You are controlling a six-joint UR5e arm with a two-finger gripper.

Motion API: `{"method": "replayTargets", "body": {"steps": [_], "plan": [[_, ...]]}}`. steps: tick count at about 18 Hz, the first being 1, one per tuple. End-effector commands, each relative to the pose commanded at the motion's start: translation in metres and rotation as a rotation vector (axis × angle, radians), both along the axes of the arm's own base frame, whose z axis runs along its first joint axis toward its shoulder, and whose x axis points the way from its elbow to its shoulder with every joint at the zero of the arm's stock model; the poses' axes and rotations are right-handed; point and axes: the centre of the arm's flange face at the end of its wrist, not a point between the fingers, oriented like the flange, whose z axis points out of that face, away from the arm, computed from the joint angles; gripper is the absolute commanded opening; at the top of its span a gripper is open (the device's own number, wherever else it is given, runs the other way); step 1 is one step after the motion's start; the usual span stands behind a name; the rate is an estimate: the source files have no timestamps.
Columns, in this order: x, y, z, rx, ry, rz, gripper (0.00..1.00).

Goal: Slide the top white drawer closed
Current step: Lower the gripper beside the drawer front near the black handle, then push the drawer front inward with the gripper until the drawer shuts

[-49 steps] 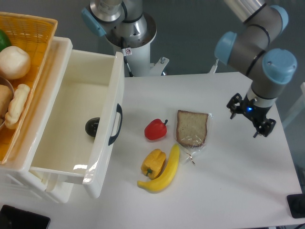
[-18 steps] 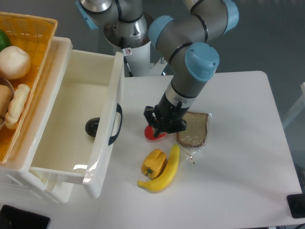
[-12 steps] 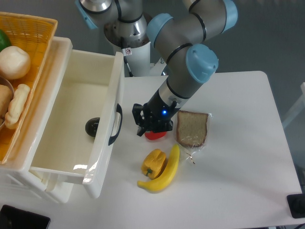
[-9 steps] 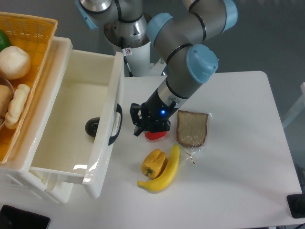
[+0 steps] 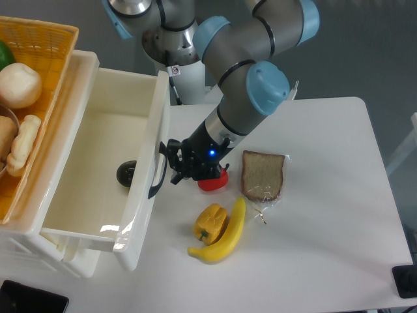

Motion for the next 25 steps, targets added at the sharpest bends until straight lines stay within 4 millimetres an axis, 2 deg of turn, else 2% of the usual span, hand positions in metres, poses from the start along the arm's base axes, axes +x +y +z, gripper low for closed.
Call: {"method": "replayTargets", "body": {"steps": [10,25], "plan": [[0.018,0.007,0.007,-0.004,-0.008,-0.01,0.0],[0.086,0.045,0.011,-0.041,-0.03,-0.055,0.0]]}}
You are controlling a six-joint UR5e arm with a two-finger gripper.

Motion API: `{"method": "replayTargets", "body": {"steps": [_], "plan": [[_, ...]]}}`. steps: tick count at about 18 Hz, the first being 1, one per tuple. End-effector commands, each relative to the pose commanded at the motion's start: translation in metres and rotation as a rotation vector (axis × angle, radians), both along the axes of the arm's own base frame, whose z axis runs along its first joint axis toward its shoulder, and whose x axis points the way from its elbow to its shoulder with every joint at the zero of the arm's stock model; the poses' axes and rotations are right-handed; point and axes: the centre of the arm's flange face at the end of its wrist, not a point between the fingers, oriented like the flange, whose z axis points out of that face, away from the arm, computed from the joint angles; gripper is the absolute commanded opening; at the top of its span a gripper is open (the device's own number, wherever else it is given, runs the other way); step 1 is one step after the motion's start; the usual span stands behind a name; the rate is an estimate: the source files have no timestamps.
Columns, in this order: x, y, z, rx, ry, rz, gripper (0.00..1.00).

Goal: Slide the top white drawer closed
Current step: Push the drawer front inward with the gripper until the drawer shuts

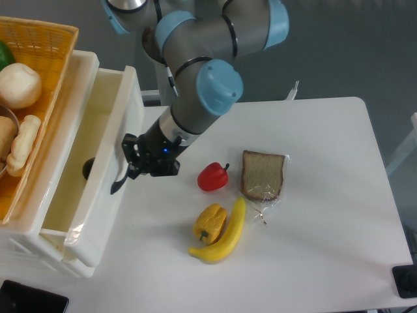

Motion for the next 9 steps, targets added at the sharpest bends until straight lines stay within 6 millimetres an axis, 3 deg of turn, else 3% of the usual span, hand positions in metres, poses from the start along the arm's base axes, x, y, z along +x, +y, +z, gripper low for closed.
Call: {"method": "replayTargets", "body": {"steps": [9], "plan": [[0.023,0.013,-0.003,-0.019,-0.009,-0.02,0.0]]}}
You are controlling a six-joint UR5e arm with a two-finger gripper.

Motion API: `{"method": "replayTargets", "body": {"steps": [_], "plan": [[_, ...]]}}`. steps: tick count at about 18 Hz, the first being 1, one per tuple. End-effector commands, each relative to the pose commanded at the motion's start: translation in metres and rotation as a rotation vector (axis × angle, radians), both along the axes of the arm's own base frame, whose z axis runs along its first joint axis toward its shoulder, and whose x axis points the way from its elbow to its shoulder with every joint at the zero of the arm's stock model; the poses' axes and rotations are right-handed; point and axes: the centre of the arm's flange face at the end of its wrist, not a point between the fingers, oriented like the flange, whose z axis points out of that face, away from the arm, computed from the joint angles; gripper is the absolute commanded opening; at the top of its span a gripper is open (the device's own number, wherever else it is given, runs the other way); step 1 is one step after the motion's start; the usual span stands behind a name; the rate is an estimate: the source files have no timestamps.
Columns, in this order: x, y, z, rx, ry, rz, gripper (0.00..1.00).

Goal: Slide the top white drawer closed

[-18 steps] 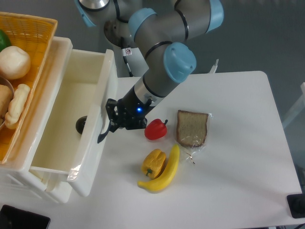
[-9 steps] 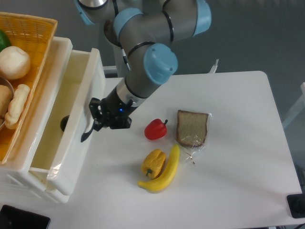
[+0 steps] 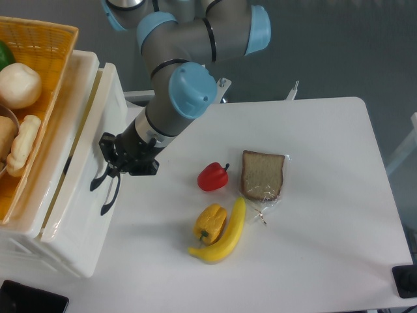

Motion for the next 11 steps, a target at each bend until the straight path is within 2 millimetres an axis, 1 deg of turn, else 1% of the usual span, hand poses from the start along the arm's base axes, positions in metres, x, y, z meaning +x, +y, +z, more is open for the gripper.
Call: {"method": "replayTargets", "body": {"steps": [6,7,8,9,10,11], "plan": [[-0.002,0.002,-0.002,-0.003,0.0,0.001,0.0],[-0.006,0.001,-0.001,0.002,0.003,0.003,0.0],[-0.01,0.0,0.001,0.005,0.006,0.008,0.06],[-0.016,-0.001,0.003,0.009,0.009,0.018,0.28],[-0.028,-0.006,0.003,0.011,0.013,0.036,0.46],[-0.042,-0.009,0.003,0.01,0.015,0.057,0.59]]}}
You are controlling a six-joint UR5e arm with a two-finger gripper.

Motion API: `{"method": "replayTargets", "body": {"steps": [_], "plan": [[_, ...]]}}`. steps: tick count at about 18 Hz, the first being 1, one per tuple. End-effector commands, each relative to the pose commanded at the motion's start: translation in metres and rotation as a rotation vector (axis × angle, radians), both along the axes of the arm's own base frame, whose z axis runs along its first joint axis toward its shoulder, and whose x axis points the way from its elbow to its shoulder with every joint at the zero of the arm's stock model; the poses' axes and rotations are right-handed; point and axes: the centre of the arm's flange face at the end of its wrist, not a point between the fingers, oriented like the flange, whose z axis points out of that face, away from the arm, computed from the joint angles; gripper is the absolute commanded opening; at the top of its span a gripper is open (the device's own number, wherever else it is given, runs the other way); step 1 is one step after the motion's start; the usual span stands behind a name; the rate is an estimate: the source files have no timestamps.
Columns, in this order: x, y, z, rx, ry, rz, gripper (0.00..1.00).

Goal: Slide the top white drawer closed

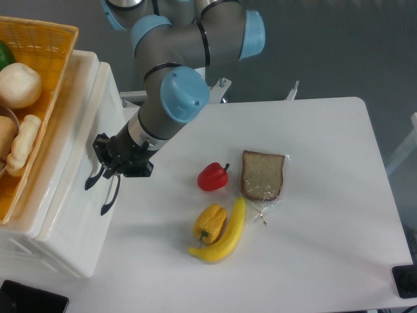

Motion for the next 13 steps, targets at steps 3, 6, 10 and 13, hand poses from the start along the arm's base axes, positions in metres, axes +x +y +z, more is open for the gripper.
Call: {"method": "replayTargets", "body": {"steps": [3,6,10,13], "plan": [[-0.042,-0.013,0.014,0.02,0.028,0.064,1.0],[-0.088,-0.03,0.022,0.027,0.085,0.118,1.0],[-0.15,-0.058,0.007,-0.038,0.331,0.11,1.0],[-0.2,-0.093,-0.005,-0.108,0.439,0.045,1.0]]}}
